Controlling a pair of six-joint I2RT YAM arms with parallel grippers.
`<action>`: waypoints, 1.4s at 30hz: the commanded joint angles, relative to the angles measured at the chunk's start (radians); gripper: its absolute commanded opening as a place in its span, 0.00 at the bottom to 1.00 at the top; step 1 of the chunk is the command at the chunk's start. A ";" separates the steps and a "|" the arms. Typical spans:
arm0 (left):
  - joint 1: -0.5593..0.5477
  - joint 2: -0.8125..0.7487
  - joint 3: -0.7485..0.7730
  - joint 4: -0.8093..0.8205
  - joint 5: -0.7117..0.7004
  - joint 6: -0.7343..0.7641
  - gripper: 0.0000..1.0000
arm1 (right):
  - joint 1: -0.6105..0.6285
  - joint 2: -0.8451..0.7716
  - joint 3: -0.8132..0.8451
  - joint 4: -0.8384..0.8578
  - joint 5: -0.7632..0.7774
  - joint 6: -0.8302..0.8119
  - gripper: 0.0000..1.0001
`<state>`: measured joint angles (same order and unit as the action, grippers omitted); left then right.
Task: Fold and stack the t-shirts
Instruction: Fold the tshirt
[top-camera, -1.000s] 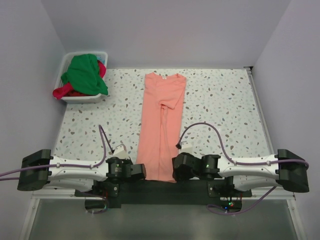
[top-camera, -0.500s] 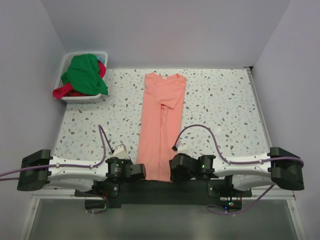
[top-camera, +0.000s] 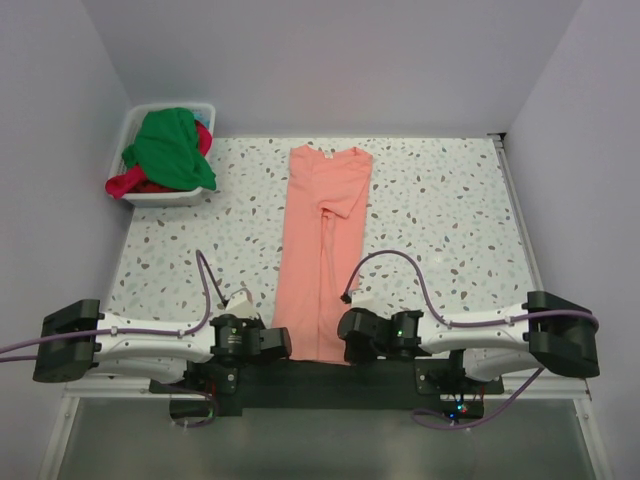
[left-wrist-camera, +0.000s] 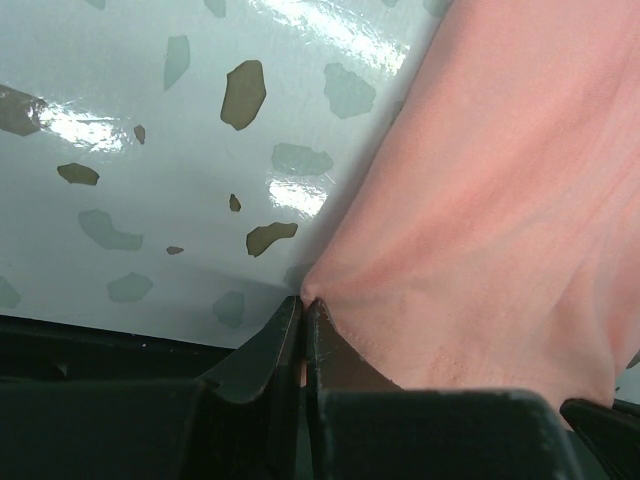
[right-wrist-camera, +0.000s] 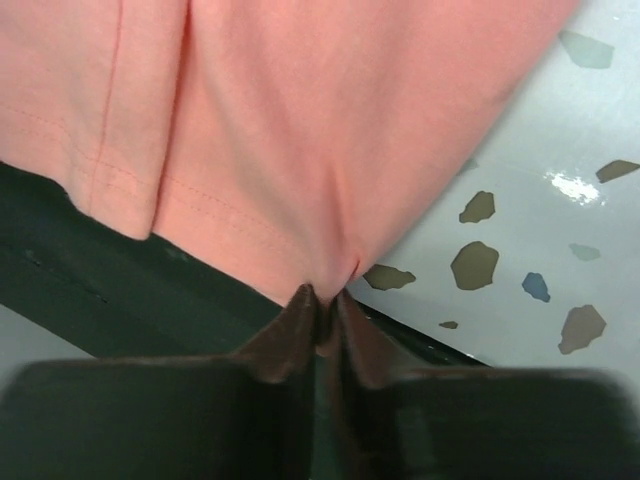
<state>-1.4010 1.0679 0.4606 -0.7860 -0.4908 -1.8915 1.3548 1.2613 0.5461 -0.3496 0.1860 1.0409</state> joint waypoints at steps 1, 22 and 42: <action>0.004 0.009 -0.034 -0.035 0.001 -0.004 0.07 | 0.006 0.007 0.009 -0.047 0.009 0.008 0.00; -0.004 0.064 0.041 -0.024 -0.017 0.066 0.00 | 0.015 -0.155 -0.048 -0.150 0.041 0.053 0.00; -0.067 0.056 0.196 -0.127 -0.198 0.059 0.00 | 0.015 -0.204 0.172 -0.365 0.358 0.007 0.00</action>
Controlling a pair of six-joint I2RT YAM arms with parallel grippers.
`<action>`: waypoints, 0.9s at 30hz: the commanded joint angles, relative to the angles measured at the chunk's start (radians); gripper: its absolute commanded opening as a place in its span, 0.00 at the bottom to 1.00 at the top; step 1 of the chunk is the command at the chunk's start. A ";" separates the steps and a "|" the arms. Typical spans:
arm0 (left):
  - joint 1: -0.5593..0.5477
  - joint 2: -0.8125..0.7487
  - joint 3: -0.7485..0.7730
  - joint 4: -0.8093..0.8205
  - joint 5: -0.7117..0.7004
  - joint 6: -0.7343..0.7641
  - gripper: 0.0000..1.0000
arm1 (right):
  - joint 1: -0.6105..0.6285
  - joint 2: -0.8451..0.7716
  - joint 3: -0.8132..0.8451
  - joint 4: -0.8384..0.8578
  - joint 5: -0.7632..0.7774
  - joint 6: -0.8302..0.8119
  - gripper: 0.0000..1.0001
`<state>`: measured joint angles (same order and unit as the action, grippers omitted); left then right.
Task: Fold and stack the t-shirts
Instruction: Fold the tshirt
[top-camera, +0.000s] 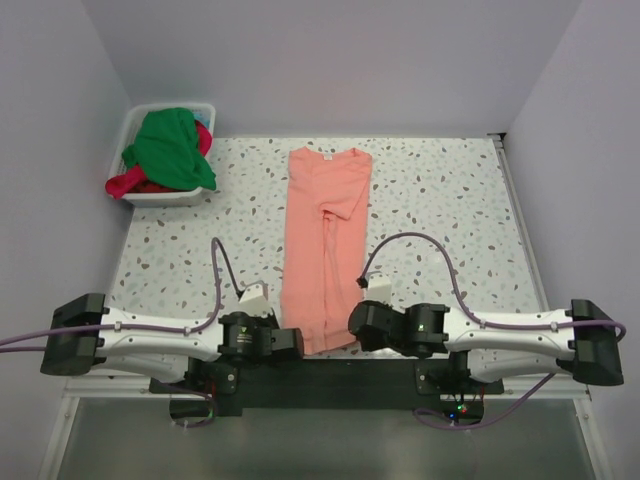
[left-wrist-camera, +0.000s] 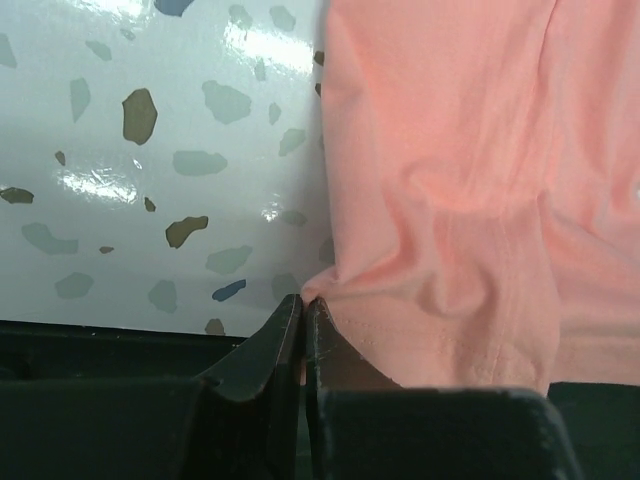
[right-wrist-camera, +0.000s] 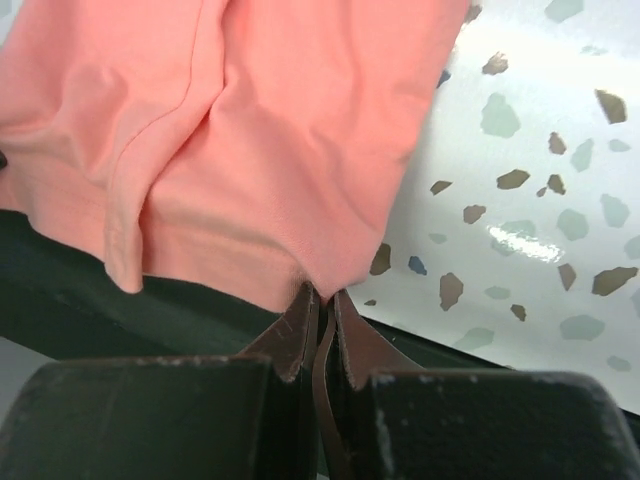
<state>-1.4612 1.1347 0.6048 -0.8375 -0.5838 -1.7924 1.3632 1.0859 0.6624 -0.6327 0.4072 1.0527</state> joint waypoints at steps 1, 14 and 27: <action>-0.008 -0.012 0.055 -0.095 -0.114 -0.050 0.00 | 0.007 -0.032 0.057 -0.087 0.146 0.004 0.00; 0.030 0.066 0.223 -0.235 -0.304 -0.124 0.00 | -0.003 -0.043 0.111 -0.065 0.340 -0.037 0.00; 0.317 0.102 0.279 0.085 -0.315 0.321 0.00 | -0.231 0.022 0.152 0.140 0.283 -0.308 0.00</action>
<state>-1.2270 1.2167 0.8230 -0.9047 -0.8352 -1.6905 1.2011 1.0973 0.7666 -0.5812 0.6662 0.8635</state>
